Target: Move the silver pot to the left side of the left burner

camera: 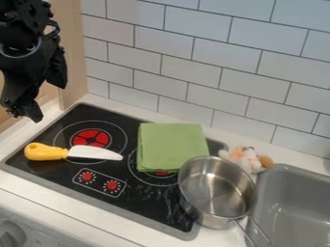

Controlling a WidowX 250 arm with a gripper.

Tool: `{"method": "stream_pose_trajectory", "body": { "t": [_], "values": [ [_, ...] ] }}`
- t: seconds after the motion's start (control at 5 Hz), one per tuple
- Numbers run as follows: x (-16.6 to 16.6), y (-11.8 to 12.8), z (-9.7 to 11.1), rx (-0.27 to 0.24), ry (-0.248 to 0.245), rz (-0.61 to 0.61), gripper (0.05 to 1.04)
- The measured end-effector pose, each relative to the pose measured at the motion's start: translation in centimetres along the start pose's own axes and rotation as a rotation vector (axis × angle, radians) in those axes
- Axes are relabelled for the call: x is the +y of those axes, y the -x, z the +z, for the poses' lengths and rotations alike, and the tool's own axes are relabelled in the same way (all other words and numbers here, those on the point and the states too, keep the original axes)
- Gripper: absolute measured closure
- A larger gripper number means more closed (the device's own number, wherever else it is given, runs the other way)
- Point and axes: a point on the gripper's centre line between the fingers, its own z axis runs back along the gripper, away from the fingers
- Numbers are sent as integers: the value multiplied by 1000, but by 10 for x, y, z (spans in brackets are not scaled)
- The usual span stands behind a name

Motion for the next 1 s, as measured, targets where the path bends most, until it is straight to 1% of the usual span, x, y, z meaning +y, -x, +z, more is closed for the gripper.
{"method": "stream_pose_trajectory", "body": {
  "t": [0.2, 0.4, 0.6, 0.8, 1.0],
  "values": [
    [14, 6, -6, 18, -43, 0, 84],
    [16, 16, -9, 56, -69, -62, 84],
    [8, 31, -7, 105, -41, -175, 84],
    [-3, 51, -2, 193, 26, -349, 84],
    [-8, 76, 4, 279, 67, -506, 84]
  ]
}}
